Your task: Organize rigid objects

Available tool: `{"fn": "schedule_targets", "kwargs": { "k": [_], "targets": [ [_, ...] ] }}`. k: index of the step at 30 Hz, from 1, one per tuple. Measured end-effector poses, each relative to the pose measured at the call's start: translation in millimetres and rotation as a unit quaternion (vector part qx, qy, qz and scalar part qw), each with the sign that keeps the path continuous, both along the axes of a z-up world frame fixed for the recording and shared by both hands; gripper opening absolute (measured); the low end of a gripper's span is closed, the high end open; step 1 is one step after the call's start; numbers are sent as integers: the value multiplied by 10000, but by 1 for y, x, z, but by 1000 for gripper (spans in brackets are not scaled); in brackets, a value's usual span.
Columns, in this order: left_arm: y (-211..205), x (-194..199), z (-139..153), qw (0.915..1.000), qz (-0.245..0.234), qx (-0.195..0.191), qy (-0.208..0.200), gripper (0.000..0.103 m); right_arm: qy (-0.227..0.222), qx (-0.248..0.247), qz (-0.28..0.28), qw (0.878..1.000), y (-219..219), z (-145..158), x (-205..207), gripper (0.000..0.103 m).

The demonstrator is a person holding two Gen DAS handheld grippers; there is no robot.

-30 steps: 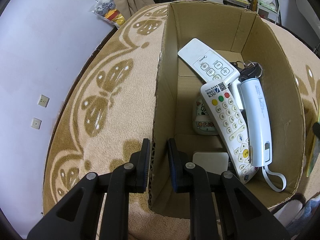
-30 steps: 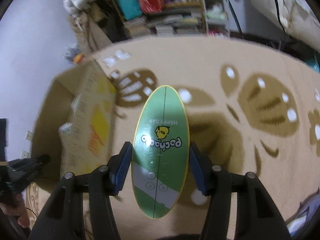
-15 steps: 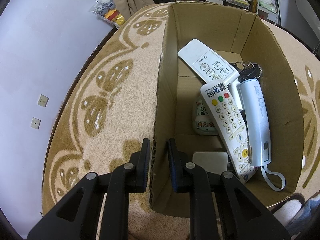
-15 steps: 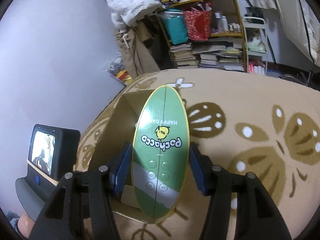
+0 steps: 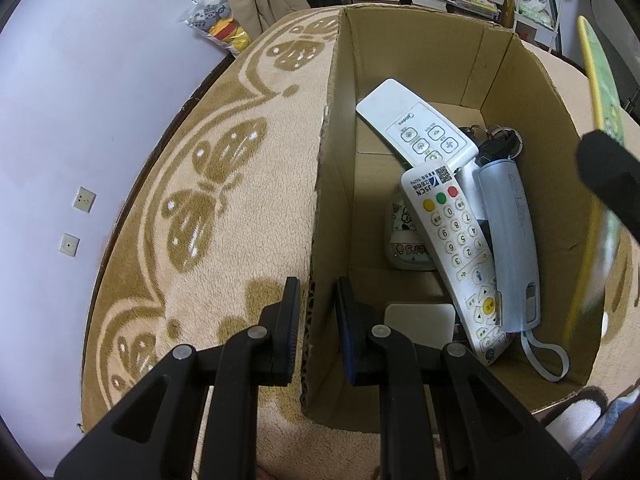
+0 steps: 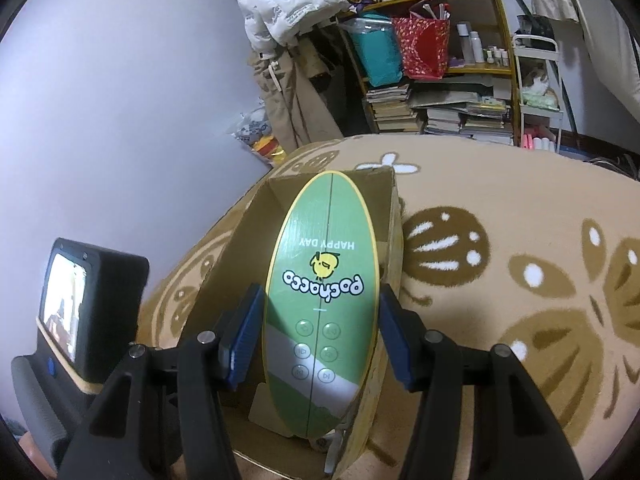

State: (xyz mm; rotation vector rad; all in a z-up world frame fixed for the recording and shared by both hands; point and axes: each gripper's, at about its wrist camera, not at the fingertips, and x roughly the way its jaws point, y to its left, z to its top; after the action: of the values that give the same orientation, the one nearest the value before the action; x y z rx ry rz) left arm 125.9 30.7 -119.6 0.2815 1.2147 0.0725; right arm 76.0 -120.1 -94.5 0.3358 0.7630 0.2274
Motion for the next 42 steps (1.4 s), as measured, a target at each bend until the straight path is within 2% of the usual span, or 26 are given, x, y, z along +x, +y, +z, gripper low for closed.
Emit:
{"fn": "schedule_targets", "kwargs": {
  "k": [13, 17, 21, 23, 27, 29, 33, 37, 39, 41, 42],
  "targets": [
    [1, 1, 1, 10000, 38, -72, 11, 18, -41, 32, 25, 10000, -5, 4, -2, 61],
    [1, 0, 1, 10000, 41, -90, 7, 18, -14, -118, -24, 9999, -7, 9, -5, 71],
    [3, 0, 4, 9998, 56, -185, -39, 18, -4, -211, -132, 9997, -13, 13, -11, 75],
    [5, 0, 6, 9996, 84, -250, -50, 18, 14, -309, -236, 9992, -17, 14, -15, 83],
    [2, -4, 10, 9997, 35, -197, -166, 18, 96, -487, -385, 9980, -24, 19, -20, 84],
    [2, -6, 15, 9994, 19, -199, -275, 18, 211, -569, -493, 9969, -29, 20, -22, 91],
    [2, -11, 24, 9988, -10, -278, -409, 19, 355, -643, -634, 9953, -39, 22, -29, 95],
    [-1, -17, 32, 9983, -53, -310, -491, 28, 463, -819, -781, 9925, -44, 25, -38, 103],
    [-3, -20, 36, 9979, -83, -326, -553, 36, 459, -923, -825, 9912, -47, 26, -43, 103],
    [-5, -24, 42, 9974, -122, -348, -620, 49, 470, -1016, -902, 9896, -51, 28, -48, 103],
    [-6, -25, 44, 9971, -135, -361, -648, 50, 470, -1027, -947, 9891, -53, 30, -51, 103]
  ]
}}
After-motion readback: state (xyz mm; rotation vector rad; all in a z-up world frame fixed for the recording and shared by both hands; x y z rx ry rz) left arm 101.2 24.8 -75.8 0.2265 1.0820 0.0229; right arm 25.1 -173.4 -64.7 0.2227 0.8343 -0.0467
